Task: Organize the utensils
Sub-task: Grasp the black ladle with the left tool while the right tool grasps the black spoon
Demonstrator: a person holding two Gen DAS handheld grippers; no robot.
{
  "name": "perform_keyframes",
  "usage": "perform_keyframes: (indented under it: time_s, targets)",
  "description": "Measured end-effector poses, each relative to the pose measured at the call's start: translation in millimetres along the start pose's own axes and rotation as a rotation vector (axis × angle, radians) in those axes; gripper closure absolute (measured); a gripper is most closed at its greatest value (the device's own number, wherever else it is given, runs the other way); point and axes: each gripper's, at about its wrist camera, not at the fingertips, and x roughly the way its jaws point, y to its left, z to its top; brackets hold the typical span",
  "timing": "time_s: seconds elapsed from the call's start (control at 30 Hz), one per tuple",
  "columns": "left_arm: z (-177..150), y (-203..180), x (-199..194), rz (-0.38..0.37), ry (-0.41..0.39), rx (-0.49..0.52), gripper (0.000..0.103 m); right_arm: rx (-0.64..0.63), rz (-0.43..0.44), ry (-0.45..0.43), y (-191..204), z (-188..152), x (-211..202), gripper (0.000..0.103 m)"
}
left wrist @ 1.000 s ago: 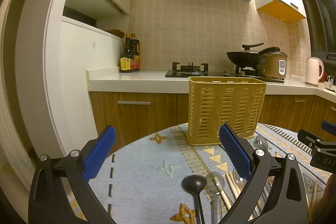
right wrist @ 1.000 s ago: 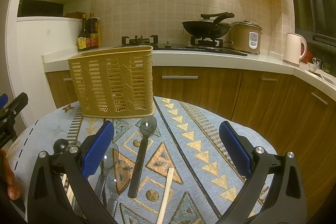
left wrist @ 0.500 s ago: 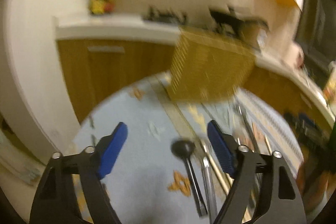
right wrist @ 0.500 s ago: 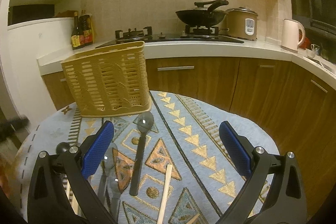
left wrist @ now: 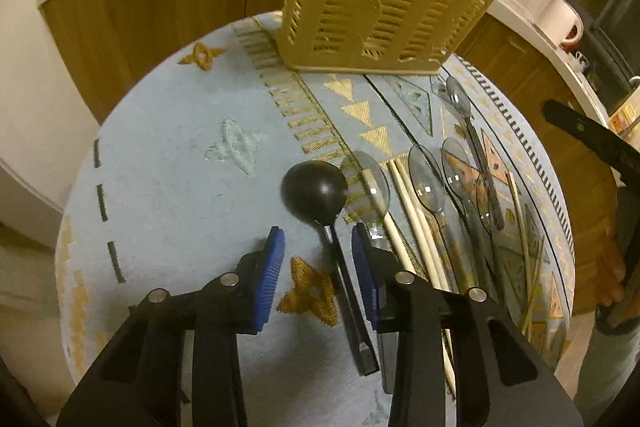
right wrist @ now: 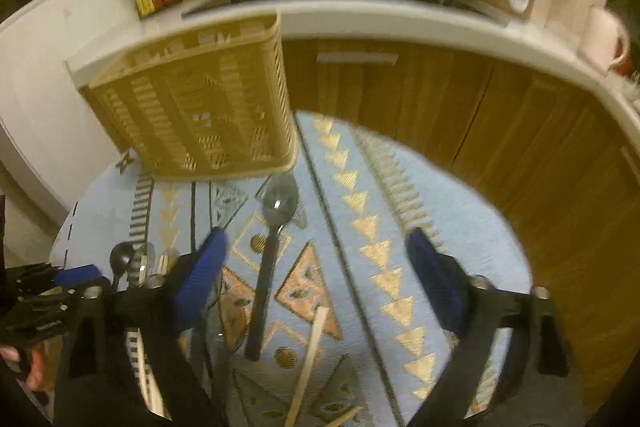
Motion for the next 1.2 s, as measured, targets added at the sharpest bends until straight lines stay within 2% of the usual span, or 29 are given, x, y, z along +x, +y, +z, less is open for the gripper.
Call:
perform_keyframes:
  time_s: [0.07,0.2,0.27,0.4,0.63,1.0,1.2]
  targets:
    - [0.8,-0.2,-0.5,-0.003,0.013,0.008,0.070,0.024,0.040,0.070,-0.4,3.1,12.3,0.035]
    - [3.8,-2.4,5.5,-0.030,0.051,0.013,0.075,0.015,0.045,0.176,5.2,11.0,34.3,0.048]
    - [5.4,-3.8,5.3,-0.015,0.056,0.026,0.078,0.017,0.054,0.219,6.7,14.4,43.8,0.058]
    - [7.1,-3.9,6.9,-0.022,0.074,0.033,0.086,0.017,0.086,0.317,16.0,20.5,66.2,0.066]
    - [13.1,-1.6,10.3,-0.017,0.093,0.048,0.094,-0.009,0.062,0.351,31.9,26.8,85.6,0.079]
    - [22.7,-14.8,16.4,0.013,0.134,0.094,0.092,-0.068,0.012,0.398,64.8,25.6,109.2,0.081]
    - [28.5,-24.9,22.4,0.038,0.145,0.127,0.090,-0.067,0.020,0.414,57.7,30.0,106.8,0.083]
